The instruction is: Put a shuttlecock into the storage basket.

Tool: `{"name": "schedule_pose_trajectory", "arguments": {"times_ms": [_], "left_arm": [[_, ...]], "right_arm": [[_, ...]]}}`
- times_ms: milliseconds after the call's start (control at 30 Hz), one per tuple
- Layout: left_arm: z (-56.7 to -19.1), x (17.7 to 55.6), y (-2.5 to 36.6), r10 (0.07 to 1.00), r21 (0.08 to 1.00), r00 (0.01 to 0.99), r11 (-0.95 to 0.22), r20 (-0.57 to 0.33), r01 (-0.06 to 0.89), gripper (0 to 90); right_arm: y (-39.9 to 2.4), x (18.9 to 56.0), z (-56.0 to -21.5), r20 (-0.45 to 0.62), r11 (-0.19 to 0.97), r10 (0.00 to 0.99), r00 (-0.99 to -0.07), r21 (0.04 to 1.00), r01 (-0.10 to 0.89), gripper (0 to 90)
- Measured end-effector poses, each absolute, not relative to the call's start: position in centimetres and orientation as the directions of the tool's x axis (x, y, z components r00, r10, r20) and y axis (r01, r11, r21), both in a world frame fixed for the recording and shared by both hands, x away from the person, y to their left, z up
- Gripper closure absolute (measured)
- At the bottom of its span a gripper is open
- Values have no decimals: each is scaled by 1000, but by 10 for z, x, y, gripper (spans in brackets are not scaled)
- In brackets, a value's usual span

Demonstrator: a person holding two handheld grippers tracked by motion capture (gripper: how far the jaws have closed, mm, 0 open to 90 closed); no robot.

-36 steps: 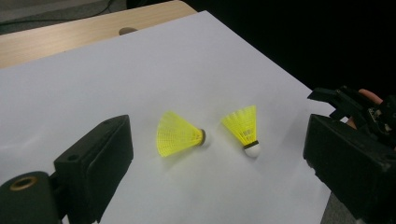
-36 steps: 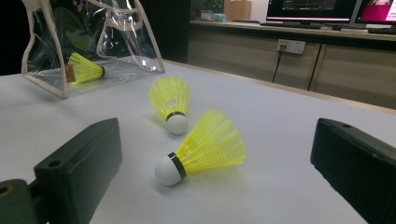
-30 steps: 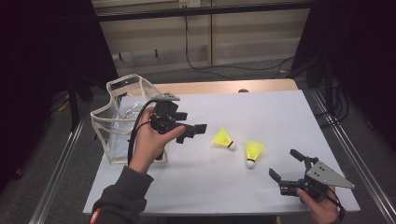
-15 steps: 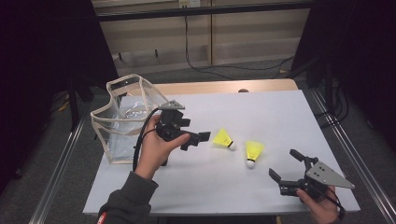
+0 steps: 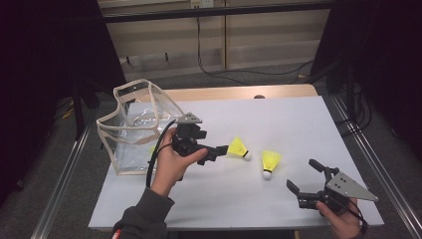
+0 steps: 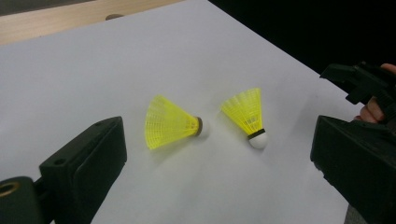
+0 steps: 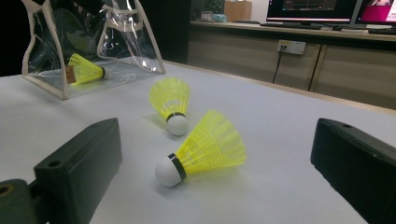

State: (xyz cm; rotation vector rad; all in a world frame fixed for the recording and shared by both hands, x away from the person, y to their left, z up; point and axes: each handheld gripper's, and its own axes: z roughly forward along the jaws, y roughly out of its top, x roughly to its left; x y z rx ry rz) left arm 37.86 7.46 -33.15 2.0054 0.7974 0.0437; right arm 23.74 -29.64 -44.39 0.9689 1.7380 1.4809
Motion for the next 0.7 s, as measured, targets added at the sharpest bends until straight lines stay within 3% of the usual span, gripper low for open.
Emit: {"name": "schedule_pose_trajectory", "arguments": {"times_ms": [700], "left_arm": [[-352,367,69,535,784,801,-361,-271,506,23]], "right_arm": [[-293,239,-443,-17,92,851,-525,989,117,19]]}}
